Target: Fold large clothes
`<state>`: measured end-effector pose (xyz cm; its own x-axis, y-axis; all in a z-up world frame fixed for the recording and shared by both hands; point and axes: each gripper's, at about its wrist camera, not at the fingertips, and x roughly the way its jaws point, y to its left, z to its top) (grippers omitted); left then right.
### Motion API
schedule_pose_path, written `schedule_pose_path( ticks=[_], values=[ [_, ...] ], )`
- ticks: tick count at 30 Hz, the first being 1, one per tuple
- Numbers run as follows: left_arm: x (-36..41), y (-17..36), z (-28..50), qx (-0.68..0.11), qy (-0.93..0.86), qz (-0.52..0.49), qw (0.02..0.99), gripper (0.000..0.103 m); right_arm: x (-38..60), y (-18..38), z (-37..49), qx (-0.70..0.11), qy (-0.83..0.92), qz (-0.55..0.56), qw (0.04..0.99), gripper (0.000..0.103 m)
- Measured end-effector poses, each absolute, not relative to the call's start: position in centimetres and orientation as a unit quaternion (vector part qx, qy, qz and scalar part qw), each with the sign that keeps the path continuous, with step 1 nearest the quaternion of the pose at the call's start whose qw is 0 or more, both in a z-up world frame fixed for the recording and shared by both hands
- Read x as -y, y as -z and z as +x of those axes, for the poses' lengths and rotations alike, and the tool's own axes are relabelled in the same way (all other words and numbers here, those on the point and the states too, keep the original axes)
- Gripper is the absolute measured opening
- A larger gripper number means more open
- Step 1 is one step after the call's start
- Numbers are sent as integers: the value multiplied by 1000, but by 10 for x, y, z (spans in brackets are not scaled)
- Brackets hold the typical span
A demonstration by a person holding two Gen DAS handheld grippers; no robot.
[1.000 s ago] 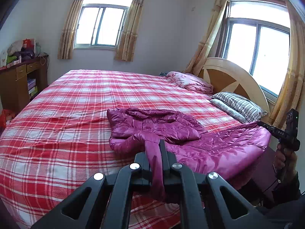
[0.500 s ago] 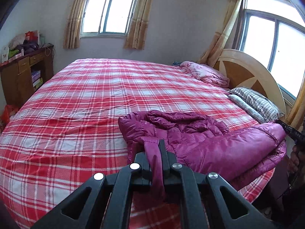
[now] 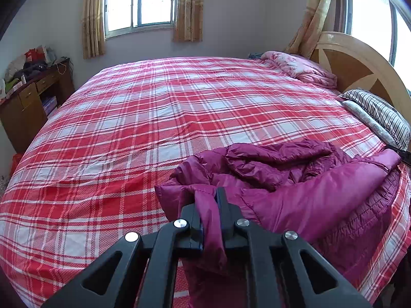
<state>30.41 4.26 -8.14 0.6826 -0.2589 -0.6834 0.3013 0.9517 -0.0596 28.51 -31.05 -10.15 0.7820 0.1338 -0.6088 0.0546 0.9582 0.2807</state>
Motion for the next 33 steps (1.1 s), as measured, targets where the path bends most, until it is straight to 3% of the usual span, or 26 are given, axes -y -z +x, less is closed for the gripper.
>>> schedule_pose_path(
  ticks=[11, 13, 15, 17, 26, 27, 28, 30, 33],
  values=[
    [-67, 67, 310, -328, 187, -89, 922, 21, 303, 132, 331, -384, -3, 112, 917, 6],
    [-67, 55, 306, -299, 206, -116, 925, 37, 301, 136, 335, -389, 0, 109, 915, 6],
    [-60, 46, 302, -271, 185, -99, 939, 79, 299, 137, 341, -395, 0, 110, 912, 6],
    [-53, 39, 298, -238, 143, -68, 958, 90, 299, 137, 346, -399, -4, 117, 909, 6],
    [-16, 49, 277, -227, 143, 19, 963, 90, 295, 141, 380, -411, 1, 134, 902, 8],
    [-10, 55, 275, -232, 145, 29, 961, 90, 297, 140, 381, -407, 6, 143, 902, 18],
    [-3, 60, 273, -238, 149, 39, 959, 90, 299, 137, 380, -398, 14, 154, 904, 43],
    [13, 72, 273, -250, 154, 62, 954, 90, 304, 125, 371, -368, 34, 172, 913, 81],
    [31, 88, 282, -255, 132, 99, 953, 90, 295, 104, 352, -336, 41, 167, 926, 84]
  ],
)
